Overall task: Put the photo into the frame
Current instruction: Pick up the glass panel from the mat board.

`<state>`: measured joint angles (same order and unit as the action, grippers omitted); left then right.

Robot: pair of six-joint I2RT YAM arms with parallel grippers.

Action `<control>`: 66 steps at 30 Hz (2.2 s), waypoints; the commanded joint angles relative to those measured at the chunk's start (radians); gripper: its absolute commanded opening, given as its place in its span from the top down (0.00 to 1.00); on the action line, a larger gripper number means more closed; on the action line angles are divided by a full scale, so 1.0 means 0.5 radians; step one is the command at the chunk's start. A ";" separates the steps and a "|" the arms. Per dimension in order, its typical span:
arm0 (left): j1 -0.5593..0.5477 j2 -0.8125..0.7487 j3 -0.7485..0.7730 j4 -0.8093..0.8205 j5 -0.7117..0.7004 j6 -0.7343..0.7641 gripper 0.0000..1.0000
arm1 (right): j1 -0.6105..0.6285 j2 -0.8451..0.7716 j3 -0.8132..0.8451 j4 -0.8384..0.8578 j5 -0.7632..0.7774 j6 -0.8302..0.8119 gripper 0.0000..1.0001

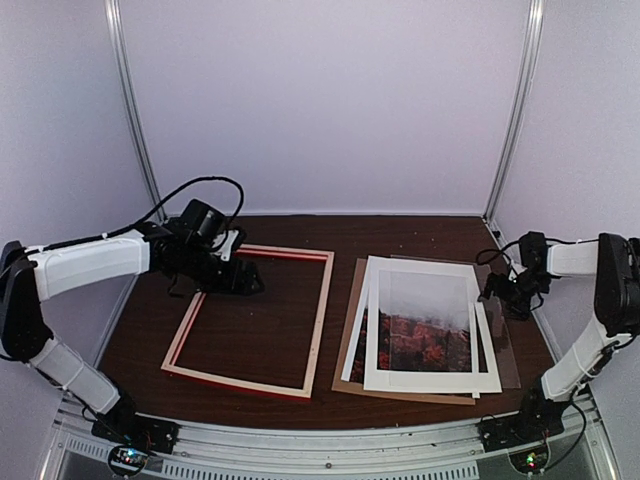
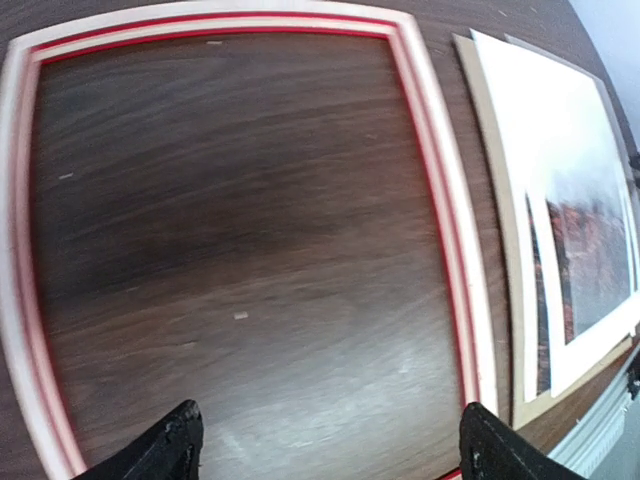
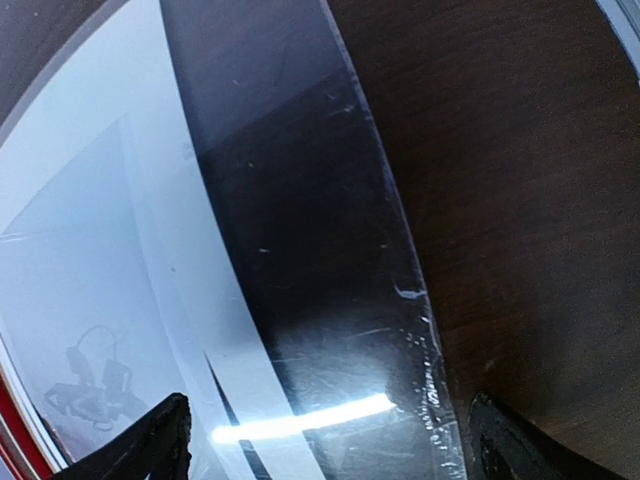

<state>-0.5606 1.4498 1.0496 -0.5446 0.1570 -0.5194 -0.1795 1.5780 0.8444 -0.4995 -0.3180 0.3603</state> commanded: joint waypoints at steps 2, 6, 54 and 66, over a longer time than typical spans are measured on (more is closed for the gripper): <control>-0.272 0.250 0.170 0.255 0.053 -0.101 0.11 | -0.005 -0.027 -0.190 0.116 -0.337 0.119 0.07; -0.499 0.536 0.397 0.275 0.065 -0.113 0.11 | -0.004 -0.102 -0.306 0.169 -0.481 0.166 0.11; -0.916 1.580 1.035 0.419 0.129 -0.402 0.30 | -0.006 -0.500 -0.360 0.042 -0.895 0.014 0.48; -0.915 1.549 1.017 0.425 0.130 -0.391 0.30 | -0.006 -0.577 -0.297 -0.034 -0.989 -0.043 0.59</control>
<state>-1.0191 2.2074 1.5925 -0.3183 0.2207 -0.7082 -0.1860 1.3125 0.6773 -0.4946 -0.7280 0.3576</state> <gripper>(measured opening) 0.697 0.424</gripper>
